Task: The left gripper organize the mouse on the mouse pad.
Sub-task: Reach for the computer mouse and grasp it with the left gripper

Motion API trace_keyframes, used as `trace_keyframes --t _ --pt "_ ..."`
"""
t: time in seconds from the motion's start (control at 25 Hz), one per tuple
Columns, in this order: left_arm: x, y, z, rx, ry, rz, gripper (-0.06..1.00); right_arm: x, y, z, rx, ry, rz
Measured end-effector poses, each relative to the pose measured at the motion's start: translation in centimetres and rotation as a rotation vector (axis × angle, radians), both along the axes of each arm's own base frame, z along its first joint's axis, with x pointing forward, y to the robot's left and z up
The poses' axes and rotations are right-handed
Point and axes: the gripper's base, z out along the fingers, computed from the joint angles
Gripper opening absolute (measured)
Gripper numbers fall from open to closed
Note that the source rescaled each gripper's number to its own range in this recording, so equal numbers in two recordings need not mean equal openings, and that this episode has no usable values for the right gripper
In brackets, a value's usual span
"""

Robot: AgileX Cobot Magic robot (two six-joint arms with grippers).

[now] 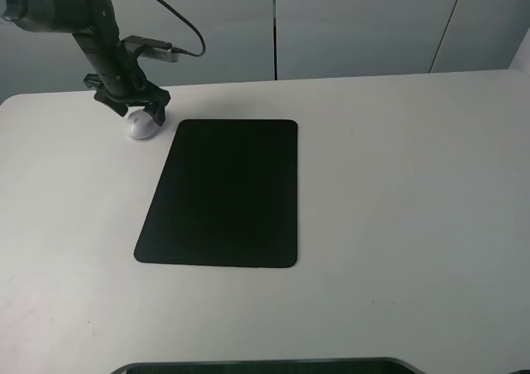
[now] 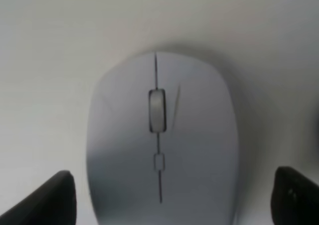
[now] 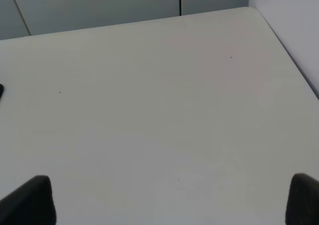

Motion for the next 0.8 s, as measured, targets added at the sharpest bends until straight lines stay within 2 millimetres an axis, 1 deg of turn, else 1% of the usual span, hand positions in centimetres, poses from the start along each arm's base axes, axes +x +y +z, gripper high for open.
trace_keyframes --t 0.16,0.8 --pt "-0.03 0.00 -0.91 0.001 0.018 0.006 1.00 0.00 0.00 0.00 0.000 0.000 0.000" --pt "0.40 -0.22 -0.87 -0.029 -0.029 0.020 1.00 0.00 0.00 0.00 0.000 0.000 0.000"
